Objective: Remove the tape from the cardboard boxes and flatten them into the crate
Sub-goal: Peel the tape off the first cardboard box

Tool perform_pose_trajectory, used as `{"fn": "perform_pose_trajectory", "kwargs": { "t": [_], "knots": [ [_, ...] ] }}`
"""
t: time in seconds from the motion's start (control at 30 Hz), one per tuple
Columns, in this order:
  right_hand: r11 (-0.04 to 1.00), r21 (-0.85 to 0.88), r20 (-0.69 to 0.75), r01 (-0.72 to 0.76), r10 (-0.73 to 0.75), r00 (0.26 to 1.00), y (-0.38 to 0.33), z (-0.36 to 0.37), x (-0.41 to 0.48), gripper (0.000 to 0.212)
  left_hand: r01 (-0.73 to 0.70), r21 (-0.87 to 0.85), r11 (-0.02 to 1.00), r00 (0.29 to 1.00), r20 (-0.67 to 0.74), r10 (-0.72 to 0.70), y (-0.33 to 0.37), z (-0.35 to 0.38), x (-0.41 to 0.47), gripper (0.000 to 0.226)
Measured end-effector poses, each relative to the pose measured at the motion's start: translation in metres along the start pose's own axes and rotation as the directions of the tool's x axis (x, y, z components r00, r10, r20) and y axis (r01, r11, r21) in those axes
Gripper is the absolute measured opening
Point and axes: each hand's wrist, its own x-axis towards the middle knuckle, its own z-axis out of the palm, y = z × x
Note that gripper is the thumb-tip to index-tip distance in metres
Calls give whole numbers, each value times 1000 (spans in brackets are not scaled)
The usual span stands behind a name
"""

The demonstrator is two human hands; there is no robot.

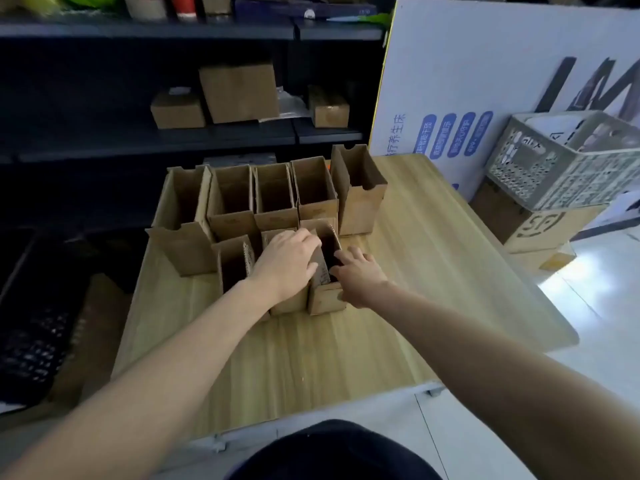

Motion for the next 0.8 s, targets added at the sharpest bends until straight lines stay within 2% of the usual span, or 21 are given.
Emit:
{"fn": "perform_pose_trajectory", "kwargs": {
  "t": [0.1, 0.2, 0.3, 0.4, 0.43, 0.5, 0.53, 0.57, 0.73, 0.8],
  "knots": [
    [999, -9, 76, -36, 37, 996, 0, 10, 2, 42, -11, -22, 1000, 1000, -12, 10, -9, 2, 1, 35],
    [1000, -4, 75, -25, 25, 997, 5, 17, 5, 34, -36, -44, 998, 999, 6, 36, -14, 4, 3, 34],
    [991, 128, 40, -46, 41, 998, 17, 18, 4, 29, -74, -82, 994, 997, 22, 76, -20, 8, 9, 33],
    [932, 330, -13, -147, 160, 987, 32, 6, -2, 21, -98, -120, 988, 993, 57, 105, -16, 15, 20, 32],
    [880, 431, -7, -199, 224, 975, 39, 1, -5, 20, -106, -136, 985, 991, 67, 116, -13, 19, 24, 32],
    [645, 698, 76, -311, 366, 928, 54, -7, -14, 14, -125, -184, 975, 987, 80, 141, -3, 25, 33, 33],
    [525, 777, 116, -346, 420, 900, 62, -10, -20, 13, -130, -210, 969, 985, 87, 151, 1, 28, 38, 35],
    [455, 814, 129, -361, 464, 876, 71, -11, -25, 14, -129, -230, 965, 983, 97, 154, 5, 31, 42, 39],
    [259, 850, 215, -459, 624, 752, 104, -6, -46, 20, -47, -201, 979, 947, 304, 108, 26, 49, 61, 77],
    [215, 847, 238, -486, 665, 708, 116, 0, -52, 20, -17, -214, 977, 925, 369, 97, 34, 59, 69, 82]
  ]
}}
